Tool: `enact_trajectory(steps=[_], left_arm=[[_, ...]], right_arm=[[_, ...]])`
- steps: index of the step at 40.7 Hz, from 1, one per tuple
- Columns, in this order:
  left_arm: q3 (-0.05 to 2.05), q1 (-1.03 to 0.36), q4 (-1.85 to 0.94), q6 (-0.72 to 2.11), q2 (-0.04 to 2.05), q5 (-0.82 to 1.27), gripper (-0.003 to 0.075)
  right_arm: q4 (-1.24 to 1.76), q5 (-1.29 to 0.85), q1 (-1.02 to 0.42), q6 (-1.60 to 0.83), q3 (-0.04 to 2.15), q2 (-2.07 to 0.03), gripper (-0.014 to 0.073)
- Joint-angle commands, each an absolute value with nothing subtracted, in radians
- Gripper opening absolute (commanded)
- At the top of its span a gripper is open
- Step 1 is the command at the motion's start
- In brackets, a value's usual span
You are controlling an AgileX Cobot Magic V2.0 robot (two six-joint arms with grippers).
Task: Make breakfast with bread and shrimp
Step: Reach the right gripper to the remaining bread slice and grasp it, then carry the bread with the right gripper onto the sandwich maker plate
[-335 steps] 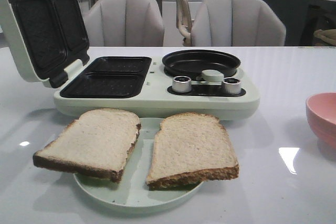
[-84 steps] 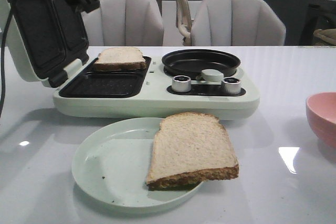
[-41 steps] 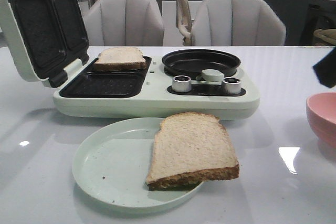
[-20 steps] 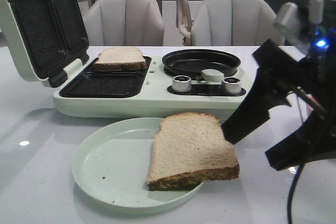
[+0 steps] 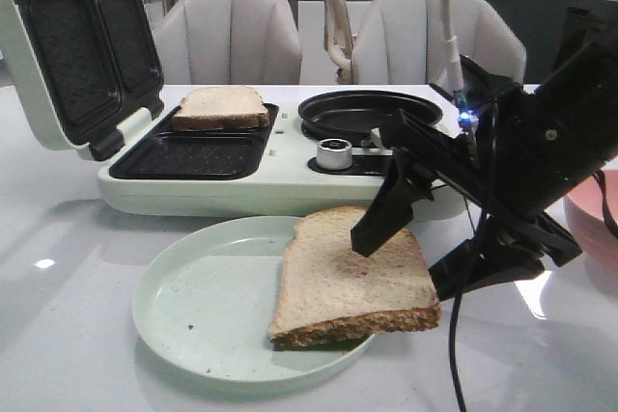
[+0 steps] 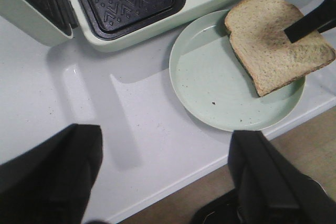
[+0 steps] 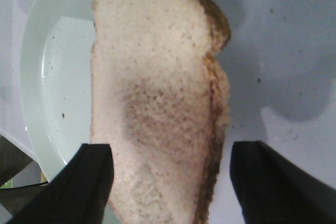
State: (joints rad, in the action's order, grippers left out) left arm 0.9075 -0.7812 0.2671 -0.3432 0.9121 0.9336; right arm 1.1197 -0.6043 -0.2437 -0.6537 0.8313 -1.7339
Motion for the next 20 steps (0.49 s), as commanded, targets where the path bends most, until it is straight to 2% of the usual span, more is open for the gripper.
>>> enact_trajectory(steps=[1,5,12,20], left_arm=[[0.936,-0.79,0.282,-0.342,0.907,0.873,0.0548],[0.936,-0.79,0.284,-0.342,0.907,0.873,0.0548],[0.936,-0.79,0.289,-0.342,0.907,0.872,0.0548],[0.936,-0.79,0.289,-0.342,0.907,0.872,0.0548]], right_arm=[[1.155,-0.646,-0.243,-0.666,0.869,-1.715,0.0541],[1.155,-0.646,-0.243,-0.666,0.871,-1.729,0.045],[1.154,-0.648,-0.243,-0.666,0.871,-1.731,0.0239],[1.153,-0.68,-0.243,-0.726,0.878,-1.708,0.0071]])
